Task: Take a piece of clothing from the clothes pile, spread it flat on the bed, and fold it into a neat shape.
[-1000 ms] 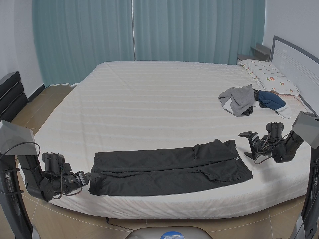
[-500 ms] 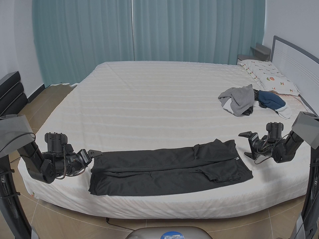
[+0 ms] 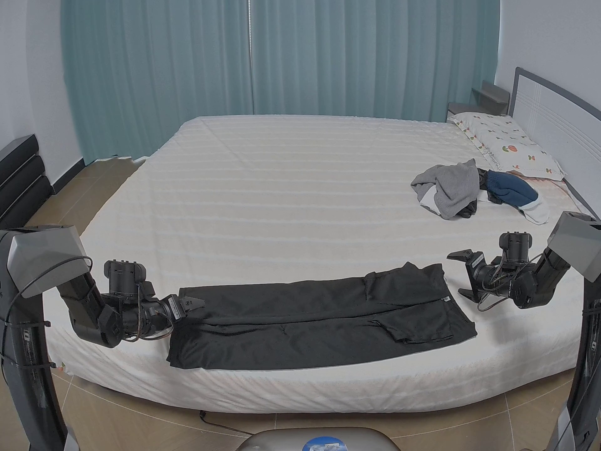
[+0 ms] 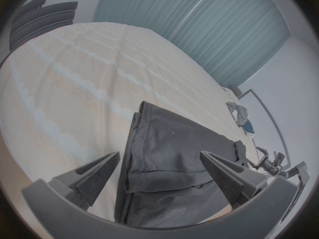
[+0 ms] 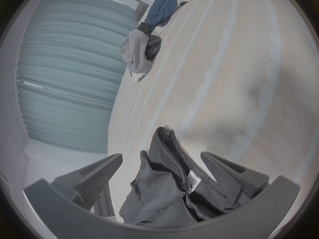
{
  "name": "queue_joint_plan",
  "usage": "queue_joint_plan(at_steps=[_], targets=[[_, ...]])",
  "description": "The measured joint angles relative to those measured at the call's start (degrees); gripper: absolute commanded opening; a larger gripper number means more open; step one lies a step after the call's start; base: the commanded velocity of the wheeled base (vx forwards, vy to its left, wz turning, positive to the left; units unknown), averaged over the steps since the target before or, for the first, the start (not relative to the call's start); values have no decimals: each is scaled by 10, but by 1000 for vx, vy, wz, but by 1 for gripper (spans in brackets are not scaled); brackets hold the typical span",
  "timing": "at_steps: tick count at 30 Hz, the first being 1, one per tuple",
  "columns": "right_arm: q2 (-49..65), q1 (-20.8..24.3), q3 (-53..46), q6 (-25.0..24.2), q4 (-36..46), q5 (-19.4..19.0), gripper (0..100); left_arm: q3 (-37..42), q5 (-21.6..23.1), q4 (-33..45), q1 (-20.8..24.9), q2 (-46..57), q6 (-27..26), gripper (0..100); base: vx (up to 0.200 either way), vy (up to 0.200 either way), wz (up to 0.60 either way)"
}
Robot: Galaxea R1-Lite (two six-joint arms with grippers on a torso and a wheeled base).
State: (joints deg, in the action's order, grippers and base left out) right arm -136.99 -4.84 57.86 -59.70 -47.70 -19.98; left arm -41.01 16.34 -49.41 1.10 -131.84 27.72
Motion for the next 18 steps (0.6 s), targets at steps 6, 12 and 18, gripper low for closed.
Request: queue_joint_plan(at_steps=[6, 12, 18], targets=[[-1, 2, -1, 6, 0, 1, 100, 3, -12, -5, 5, -10, -10, 100, 0, 0, 0], [-2, 3, -1, 7, 0, 1, 100, 4, -14, -18, 17, -13, -10, 100, 0, 0, 0], [-3, 4, -1, 7, 0, 1, 100, 4, -14, -20, 25, -13, -10, 0, 0, 0, 0]])
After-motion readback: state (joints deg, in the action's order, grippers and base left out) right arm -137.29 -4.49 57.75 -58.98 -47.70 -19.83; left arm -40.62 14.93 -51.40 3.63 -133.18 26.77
